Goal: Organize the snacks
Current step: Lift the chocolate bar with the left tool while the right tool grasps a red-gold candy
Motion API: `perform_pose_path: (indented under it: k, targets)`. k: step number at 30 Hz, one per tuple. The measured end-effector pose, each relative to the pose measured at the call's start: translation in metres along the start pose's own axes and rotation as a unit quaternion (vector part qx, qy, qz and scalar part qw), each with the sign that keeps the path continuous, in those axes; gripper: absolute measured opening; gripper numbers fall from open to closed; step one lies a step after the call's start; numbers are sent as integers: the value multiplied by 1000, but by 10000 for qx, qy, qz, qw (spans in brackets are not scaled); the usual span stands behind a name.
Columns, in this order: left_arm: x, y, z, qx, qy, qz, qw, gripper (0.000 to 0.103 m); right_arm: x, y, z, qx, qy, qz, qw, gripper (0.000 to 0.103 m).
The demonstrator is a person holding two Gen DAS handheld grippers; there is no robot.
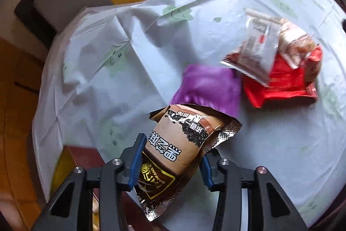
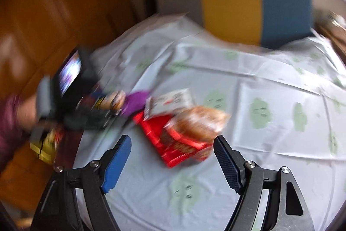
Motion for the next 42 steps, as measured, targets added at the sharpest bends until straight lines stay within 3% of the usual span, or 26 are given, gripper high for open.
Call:
perform_pose_path:
  k: [5, 10, 12, 19, 20, 25, 28, 36, 42]
  targets:
    - [-39, 16, -25, -487, 48, -308, 9983, 45, -3, -7, -34, 682, 463, -109, 9965, 79]
    - [-82, 35, -61, -1094, 475, -818, 9895, 45, -2, -5, -55, 1165, 511, -10, 9919, 79]
    - [-92, 41, -80, -1115, 455, -1005, 9876, 45, -4, -4, -56, 1198, 558, -24, 9912, 79]
    - [-103, 73, -122, -1587, 532, -1219, 9783, 45, -4, 1, -58, 1262, 550, 29, 9905, 79]
    - [-106, 75, -125, -1597, 420, -1323, 9774, 45, -3, 2, -57, 1261, 543, 51, 9905, 79]
    - [-99, 79, -121, -1903, 549, -1350, 9708, 45, 3, 8, -54, 1194, 545, 173, 9912, 79]
    - [-92, 81, -118, -1993, 613, -1286, 9695, 44, 7, 11, -45, 995, 473, 249, 9936, 78]
    - [-83, 83, -112, -2349, 747, -1245, 9611, 43, 23, 29, 3, -442, 192, 499, 9976, 49]
    - [-83, 85, -106, -2548, 939, -1278, 9539, 43, 31, 40, 17, -1396, 356, 594, 9878, 48]
Point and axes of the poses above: each gripper's, at about its wrist camera, not at the fingertips, and x roughly the way its jaws point, z to its left, y to its underside, the point moved 5 cm from there along x, roughly the way its jaws point, and after that the axes turned 12 degrees about -z, right-handed, at the moved point
